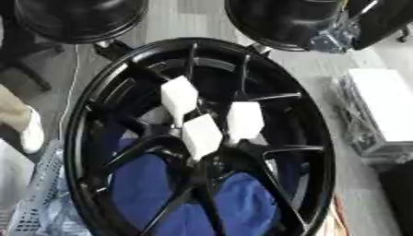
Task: Pull the pin out of the wheel hub.
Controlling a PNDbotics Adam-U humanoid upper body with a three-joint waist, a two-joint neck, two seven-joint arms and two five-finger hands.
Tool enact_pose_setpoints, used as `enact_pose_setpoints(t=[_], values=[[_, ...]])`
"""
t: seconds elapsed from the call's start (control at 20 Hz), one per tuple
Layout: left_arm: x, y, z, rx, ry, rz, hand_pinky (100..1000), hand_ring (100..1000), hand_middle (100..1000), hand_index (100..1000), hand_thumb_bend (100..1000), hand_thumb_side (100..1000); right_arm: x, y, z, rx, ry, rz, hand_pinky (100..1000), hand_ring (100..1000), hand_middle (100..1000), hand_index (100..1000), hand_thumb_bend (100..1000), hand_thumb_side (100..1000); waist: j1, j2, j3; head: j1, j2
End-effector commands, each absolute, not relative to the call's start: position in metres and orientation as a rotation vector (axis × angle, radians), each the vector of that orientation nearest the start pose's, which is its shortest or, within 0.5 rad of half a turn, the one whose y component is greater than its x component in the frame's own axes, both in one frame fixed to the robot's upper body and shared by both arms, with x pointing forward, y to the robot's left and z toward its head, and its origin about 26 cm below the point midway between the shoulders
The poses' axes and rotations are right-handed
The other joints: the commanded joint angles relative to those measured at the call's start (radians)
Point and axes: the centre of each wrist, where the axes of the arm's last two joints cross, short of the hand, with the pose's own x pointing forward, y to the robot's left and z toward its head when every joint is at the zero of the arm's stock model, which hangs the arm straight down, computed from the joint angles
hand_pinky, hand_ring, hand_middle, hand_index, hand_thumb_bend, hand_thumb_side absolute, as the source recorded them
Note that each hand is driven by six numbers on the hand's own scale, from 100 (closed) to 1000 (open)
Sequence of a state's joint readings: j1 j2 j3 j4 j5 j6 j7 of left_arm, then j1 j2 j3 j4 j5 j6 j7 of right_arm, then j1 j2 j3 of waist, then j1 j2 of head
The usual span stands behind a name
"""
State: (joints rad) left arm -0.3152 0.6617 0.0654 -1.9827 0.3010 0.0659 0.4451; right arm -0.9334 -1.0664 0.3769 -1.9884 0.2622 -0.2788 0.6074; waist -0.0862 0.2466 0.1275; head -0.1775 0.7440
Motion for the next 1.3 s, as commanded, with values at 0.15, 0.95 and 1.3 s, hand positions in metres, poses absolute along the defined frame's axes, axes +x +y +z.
enact_pose_setpoints(t=[0.15,0.95,1.3], values=[[0.292,0.320,0.258,0.422,-2.291,-0.012,768,741,779,738,276,813,0.278,-0.230,0.387,0.812,1.914,-2.396,874,842,796,852,172,389,0.009,-0.023,-0.006,0.003,-0.016],[0.292,0.319,0.256,0.414,-2.275,-0.018,768,743,779,739,273,814,0.282,-0.202,0.373,0.546,1.847,-2.514,864,839,791,844,169,424,0.011,-0.045,-0.017,0.004,-0.007],[0.292,0.319,0.255,0.411,-2.271,-0.020,768,745,779,739,269,819,0.284,-0.200,0.365,0.545,1.856,-2.553,859,837,784,847,173,491,0.014,-0.042,-0.019,0.000,-0.001]])
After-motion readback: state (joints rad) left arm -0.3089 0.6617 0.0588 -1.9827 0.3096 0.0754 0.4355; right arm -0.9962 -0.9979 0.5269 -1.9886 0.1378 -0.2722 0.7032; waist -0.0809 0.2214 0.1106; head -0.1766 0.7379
